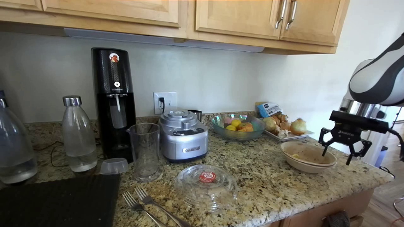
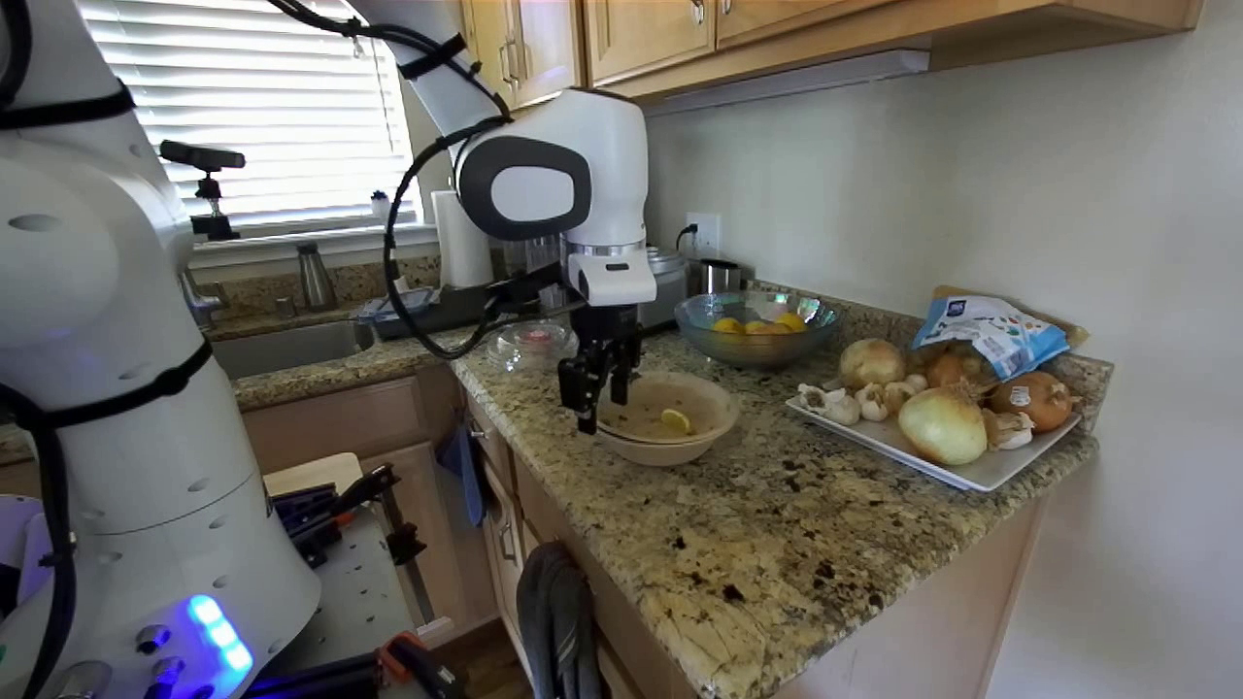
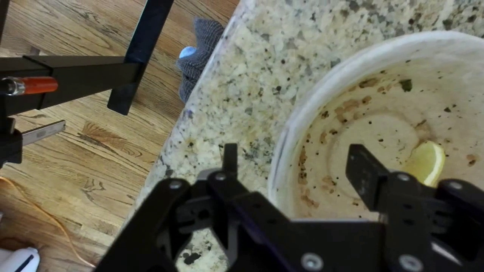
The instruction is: Unstack the bowls
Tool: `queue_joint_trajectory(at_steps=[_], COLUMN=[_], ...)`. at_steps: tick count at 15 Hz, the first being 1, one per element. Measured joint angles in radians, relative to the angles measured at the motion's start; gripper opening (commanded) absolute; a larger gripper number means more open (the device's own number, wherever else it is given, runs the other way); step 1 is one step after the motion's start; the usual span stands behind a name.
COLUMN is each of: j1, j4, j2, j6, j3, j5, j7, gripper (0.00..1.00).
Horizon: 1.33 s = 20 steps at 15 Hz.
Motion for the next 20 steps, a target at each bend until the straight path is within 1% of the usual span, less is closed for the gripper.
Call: queue_joint_trajectory(at_steps=[1,2,4,6,7,8,9,10,12,14,15,16,17,19,20], j1=[0.000,0.000,0.000,0.000,0.001,0.001,0.001,0.001,0.001,0.002,0.002,0.002,0.002,0.003,0.003], j4=[0.000,0.000,0.000,0.001,0.002,0.004,0.007,0.012,0.020,0.029,0.034,0.038,0.043,0.050,0.052], j2=[0.000,0.000,0.000,0.000,0.001,0.004,0.008,0.014,0.030,0.049,0.057,0.065,0.072,0.080,0.080], j6=[-0.004,-0.007,-0.009,-0.010,-0.011,-0.012,-0.012,-0.012,-0.012,-0.012,-0.012,-0.012,-0.012,-0.013,-0.014], j3=[0.001,0.001,0.001,0.001,0.001,0.001,0.002,0.002,0.002,0.002,0.002,0.002,0.002,0.001,0.001], j5=[-0.002,-0.002,-0.002,-0.002,-0.002,-0.001,-0.001,-0.001,-0.001,-0.001,-0.001,0.000,0.001,0.001,0.001], j7=[0.010,0.018,0.026,0.040,0.044,0.047,0.049,0.051,0.055,0.057,0.058,0.058,0.058,0.058,0.058], gripper=[0.67,0.56,0.39,0.32,0.26,0.25,0.27,0.33,0.39,0.24,0.24,0.17,0.07,0.07,0.03])
